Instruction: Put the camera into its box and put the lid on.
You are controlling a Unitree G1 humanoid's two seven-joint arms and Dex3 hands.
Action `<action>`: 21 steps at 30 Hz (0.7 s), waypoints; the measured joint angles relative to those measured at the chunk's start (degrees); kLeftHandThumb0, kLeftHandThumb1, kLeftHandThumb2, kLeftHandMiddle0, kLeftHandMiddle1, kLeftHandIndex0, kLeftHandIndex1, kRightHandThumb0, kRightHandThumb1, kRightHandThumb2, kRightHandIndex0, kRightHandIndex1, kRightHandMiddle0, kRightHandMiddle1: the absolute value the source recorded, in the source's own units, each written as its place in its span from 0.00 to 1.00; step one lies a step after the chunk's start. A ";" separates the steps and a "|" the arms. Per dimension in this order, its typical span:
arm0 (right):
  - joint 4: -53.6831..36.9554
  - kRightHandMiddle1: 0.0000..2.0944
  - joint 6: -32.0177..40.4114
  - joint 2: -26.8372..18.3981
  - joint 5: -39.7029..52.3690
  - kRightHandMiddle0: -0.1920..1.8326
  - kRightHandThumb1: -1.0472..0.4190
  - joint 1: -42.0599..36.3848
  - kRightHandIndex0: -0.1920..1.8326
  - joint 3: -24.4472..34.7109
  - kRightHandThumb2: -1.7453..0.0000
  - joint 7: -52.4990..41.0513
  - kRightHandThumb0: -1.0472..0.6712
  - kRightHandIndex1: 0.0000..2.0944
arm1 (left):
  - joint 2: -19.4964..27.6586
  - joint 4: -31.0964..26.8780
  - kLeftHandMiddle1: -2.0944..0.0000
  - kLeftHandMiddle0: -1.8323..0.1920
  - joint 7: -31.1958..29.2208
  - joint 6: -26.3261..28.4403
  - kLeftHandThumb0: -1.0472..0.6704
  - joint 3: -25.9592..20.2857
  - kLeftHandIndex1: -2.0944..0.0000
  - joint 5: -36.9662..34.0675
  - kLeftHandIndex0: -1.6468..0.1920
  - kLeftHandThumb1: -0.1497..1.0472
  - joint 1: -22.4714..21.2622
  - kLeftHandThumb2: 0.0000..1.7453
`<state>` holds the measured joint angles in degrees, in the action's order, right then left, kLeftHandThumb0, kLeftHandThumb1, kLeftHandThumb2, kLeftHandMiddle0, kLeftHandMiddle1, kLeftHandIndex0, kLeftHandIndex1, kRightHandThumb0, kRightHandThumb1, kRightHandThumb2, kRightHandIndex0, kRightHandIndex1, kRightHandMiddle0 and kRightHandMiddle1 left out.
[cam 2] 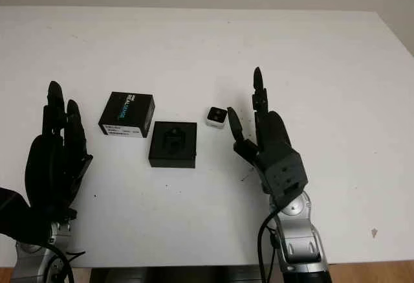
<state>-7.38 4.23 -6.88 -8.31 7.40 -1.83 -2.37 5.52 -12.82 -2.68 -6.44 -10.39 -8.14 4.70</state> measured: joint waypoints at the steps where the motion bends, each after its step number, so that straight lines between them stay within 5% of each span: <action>1: 0.00 0.02 0.00 0.07 0.17 0.00 0.00 0.00 0.00 0.00 0.65 -0.08 0.13 0.02 | -0.02 0.00 0.99 1.00 0.04 -0.01 0.23 0.00 0.99 0.00 1.00 1.00 0.00 0.37; 13: 0.31 0.02 -1.65 0.21 3.88 0.01 0.00 0.32 0.00 0.68 0.69 -2.53 0.18 0.01 | -0.86 0.00 1.00 1.00 0.52 -0.03 0.22 0.03 0.99 0.26 1.00 1.00 0.05 0.37; 17: 3.32 0.07 -4.34 -2.42 6.76 0.14 0.03 6.00 0.13 4.10 0.91 -4.56 0.23 0.06 | -0.89 0.00 1.00 1.00 0.66 -0.04 0.22 0.14 0.99 0.56 1.00 1.00 0.05 0.37; 21: 8.40 0.13 -7.96 -9.93 6.60 0.23 0.11 15.60 0.23 6.85 0.97 -9.06 0.29 0.11 | -0.94 0.02 1.00 1.00 0.73 -0.29 0.23 0.18 1.00 0.64 1.00 1.00 -0.06 0.38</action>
<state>1.02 -3.74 -16.81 -1.71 22.99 5.02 -11.43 4.58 -12.80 -1.95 -6.73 -10.21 -7.50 4.64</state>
